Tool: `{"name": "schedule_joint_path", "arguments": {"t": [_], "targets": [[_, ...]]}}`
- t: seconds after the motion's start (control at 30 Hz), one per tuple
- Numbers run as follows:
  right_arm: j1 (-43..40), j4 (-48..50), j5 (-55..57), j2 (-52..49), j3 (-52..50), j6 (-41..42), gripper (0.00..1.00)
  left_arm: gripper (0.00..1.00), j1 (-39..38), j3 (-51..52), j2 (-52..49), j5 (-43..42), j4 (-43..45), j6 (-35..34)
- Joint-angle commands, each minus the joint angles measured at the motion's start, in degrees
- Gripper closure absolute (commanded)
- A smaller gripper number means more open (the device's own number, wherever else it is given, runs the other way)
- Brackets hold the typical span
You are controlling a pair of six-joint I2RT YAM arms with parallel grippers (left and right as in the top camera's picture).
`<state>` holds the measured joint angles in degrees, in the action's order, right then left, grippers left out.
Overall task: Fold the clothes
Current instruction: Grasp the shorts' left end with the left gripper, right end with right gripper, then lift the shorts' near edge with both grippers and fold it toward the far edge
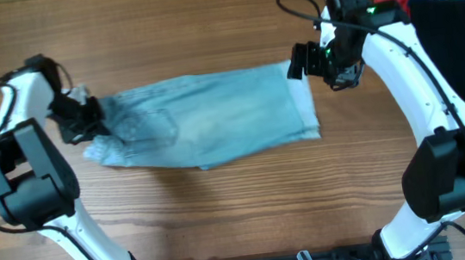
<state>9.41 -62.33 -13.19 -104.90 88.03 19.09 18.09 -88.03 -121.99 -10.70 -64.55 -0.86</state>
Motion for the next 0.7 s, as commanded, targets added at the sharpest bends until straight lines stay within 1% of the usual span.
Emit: {"name": "schedule_joint_path", "arguments": {"t": [0.0,0.03,0.07,0.17,0.2,0.3,0.37,0.47,0.53,0.6,0.67], "targets": [[0.5,3.1,-3.6,-0.7,-5.2,1.0,0.33,0.96,0.9,-5.4,-0.9,6.1,-2.8,-3.5],[0.5,4.5,-4.7,-0.7,-6.5,1.0,0.34,0.96,0.7,-6.3,-0.8,6.1,-3.6,-3.5],[0.7,6.9,-6.6,-0.7,-8.3,0.7,0.38,0.96,0.5,-7.4,-0.7,6.1,-4.5,-3.5],[1.8,14.0,-8.9,-0.7,-11.4,0.2,0.53,0.96,-1.1,-9.7,-0.6,5.2,-6.0,-2.3],[2.6,16.6,-10.3,-0.8,-12.0,-1.2,0.59,0.96,-1.7,-9.8,-0.6,5.2,-5.9,-2.1],[5.2,21.8,-10.7,-0.8,-12.0,-0.9,0.72,0.96,-3.4,-9.9,-0.6,5.2,-5.2,-2.2],[7.0,24.6,-8.7,-1.1,-12.0,-0.6,0.73,0.96,-4.2,-9.9,-0.6,5.2,-5.1,-2.2],[8.4,25.4,-1.6,-2.7,-12.0,2.1,0.74,0.96,-4.3,-9.9,-0.6,5.2,-5.1,-2.6],[8.3,26.1,-1.2,-4.9,-12.0,2.8,0.79,0.96,-4.3,-9.9,-0.6,5.2,-5.1,-2.6],[8.1,25.9,1.1,-6.6,-12.0,5.2,0.8,0.96,-4.3,-9.9,-0.6,5.2,-4.9,-2.6],[7.7,25.8,3.2,-8.8,-12.0,5.5,0.82,0.96,-4.3,-9.9,-0.6,5.2,-4.8,-2.6]]}}
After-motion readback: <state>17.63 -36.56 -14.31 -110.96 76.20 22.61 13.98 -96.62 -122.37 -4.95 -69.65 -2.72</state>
